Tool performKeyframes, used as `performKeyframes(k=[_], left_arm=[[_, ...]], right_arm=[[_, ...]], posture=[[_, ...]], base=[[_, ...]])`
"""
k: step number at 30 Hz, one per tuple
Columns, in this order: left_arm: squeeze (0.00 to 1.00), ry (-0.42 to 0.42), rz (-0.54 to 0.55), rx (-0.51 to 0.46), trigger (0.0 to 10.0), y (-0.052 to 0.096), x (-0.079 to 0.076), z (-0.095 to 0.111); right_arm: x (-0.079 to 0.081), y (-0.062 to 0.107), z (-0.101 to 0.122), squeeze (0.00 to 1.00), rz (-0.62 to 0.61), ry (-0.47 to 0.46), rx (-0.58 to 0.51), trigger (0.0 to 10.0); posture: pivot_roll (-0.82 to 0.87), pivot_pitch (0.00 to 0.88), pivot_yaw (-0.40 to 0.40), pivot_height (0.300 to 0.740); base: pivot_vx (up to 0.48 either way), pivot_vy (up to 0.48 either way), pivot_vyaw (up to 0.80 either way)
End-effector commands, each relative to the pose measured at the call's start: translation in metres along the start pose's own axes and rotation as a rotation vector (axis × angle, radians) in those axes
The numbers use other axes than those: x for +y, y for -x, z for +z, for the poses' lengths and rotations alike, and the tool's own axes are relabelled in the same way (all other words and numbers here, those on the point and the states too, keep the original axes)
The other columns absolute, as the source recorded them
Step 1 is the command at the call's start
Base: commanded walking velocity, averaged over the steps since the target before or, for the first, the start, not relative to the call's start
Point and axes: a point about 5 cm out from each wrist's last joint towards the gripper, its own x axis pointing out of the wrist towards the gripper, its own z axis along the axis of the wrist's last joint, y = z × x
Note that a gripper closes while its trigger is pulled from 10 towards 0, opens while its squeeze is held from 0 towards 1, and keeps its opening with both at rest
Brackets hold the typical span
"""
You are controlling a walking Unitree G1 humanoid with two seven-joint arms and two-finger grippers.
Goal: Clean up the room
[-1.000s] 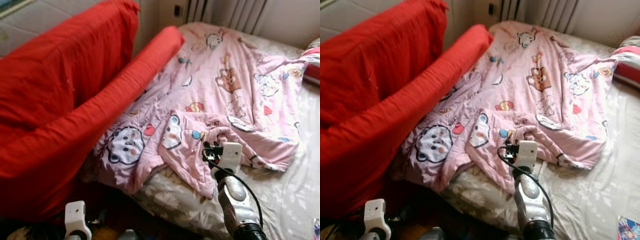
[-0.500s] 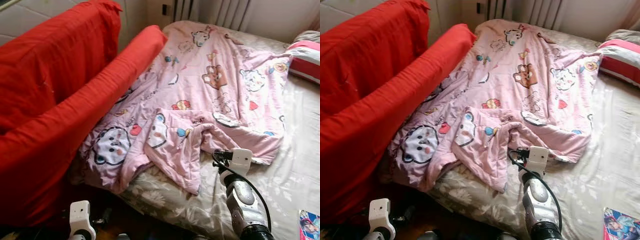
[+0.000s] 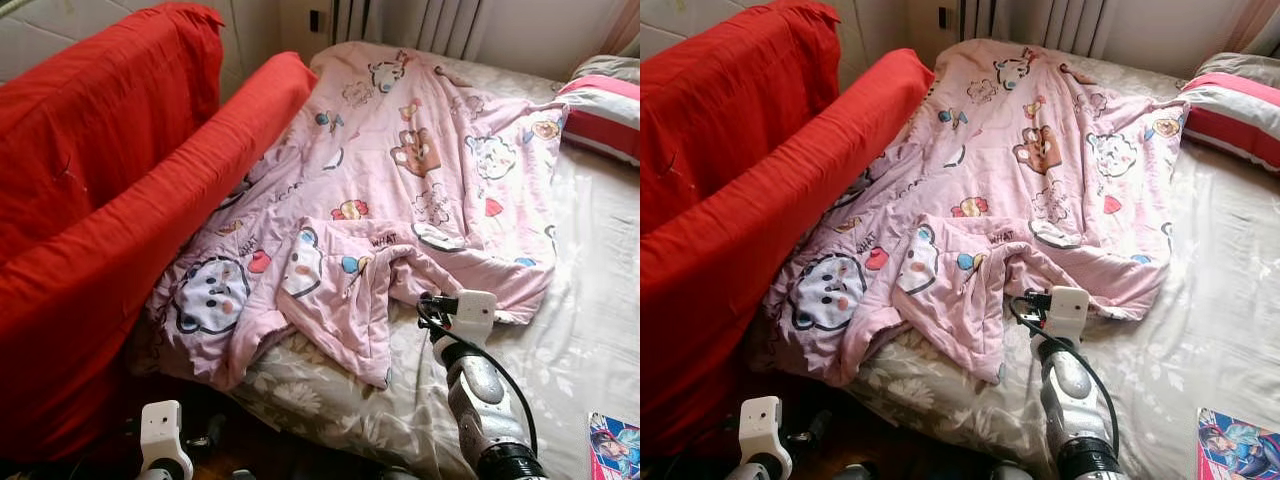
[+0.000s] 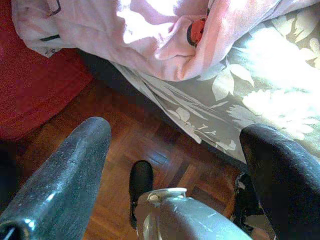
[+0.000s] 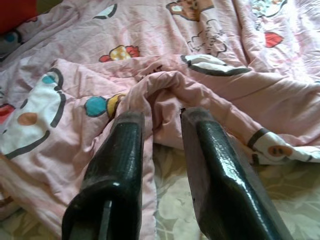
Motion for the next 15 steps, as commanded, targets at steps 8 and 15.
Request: performKeyframes(k=[8, 15], left_arm=[[0.00, -0.003, 0.003, 0.052, 10.0, 0.0071, 0.0034, -0.0140], [0.00, -0.004, 0.003, 0.055, 10.0, 0.0077, 0.0039, -0.0149]], right_arm=[[0.0020, 0.0048, -0.0067, 0.00, 0.014, -0.002, 0.004, 10.0], [0.0063, 0.0039, -0.0094, 0.00, 0.039, 0.004, 0.030, 10.0]], posture=[[0.12, 0.211, -0.021, 0.677], [0.12, 0.205, -0.020, 0.657]], base=[[0.000, 0.000, 0.00], [0.000, 0.000, 0.00]])
